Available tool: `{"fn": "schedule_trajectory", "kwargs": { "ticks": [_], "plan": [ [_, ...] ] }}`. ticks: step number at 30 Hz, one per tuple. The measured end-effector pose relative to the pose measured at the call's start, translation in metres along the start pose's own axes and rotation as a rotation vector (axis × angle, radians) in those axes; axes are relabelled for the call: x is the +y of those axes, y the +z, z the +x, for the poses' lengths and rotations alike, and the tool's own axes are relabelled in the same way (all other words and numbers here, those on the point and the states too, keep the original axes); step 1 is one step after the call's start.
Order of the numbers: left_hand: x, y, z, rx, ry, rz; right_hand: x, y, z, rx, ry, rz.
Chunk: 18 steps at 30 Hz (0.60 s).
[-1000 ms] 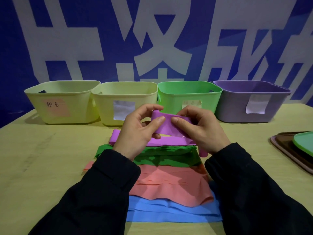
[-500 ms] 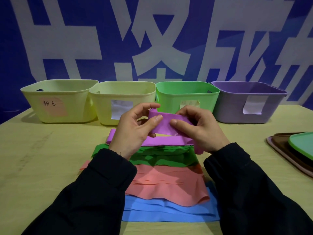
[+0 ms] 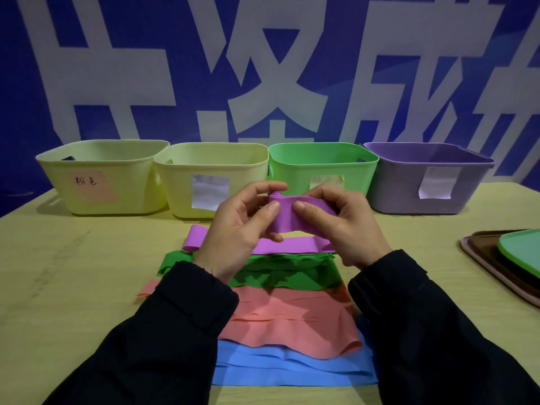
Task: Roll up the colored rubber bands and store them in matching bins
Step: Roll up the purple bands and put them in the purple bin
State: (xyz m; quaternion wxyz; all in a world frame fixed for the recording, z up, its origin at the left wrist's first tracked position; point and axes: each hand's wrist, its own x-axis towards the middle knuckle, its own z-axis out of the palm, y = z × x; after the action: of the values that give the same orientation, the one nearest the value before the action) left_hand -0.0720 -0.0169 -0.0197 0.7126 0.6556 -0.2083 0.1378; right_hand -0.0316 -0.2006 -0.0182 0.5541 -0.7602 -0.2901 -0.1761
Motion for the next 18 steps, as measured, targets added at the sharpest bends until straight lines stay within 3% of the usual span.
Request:
{"fn": "schedule_trajectory", "kwargs": {
  "ticks": [6, 18],
  "plan": [
    [0.001, 0.003, 0.001, 0.044, 0.010, 0.021, -0.004, 0.006, -0.002, -0.064, -0.002, 0.050],
    [-0.006, 0.006, -0.001, 0.020, -0.026, 0.034, -0.009, 0.012, -0.006, -0.029, 0.026, 0.144]
  ]
}}
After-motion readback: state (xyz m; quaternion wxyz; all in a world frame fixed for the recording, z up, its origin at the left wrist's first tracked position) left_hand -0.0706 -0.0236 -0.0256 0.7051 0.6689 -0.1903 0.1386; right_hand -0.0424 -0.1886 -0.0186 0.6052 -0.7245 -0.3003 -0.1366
